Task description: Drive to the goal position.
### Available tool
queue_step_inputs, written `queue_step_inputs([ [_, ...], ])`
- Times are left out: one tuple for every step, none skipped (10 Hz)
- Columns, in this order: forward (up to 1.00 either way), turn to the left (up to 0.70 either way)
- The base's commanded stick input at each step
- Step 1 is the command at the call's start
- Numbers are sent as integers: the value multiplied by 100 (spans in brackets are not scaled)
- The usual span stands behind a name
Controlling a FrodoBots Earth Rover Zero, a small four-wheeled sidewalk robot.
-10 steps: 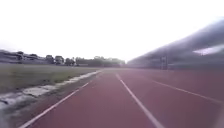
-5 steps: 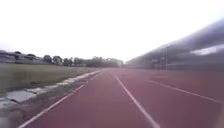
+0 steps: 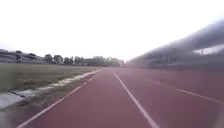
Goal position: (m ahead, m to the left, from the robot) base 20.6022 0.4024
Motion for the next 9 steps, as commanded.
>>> queue_step_inputs([
  [70,-9],
  [70,-2],
  [70,0],
  [70,0],
  [70,0],
  [70,0],
  [70,0],
  [70,0],
  [70,0],
])
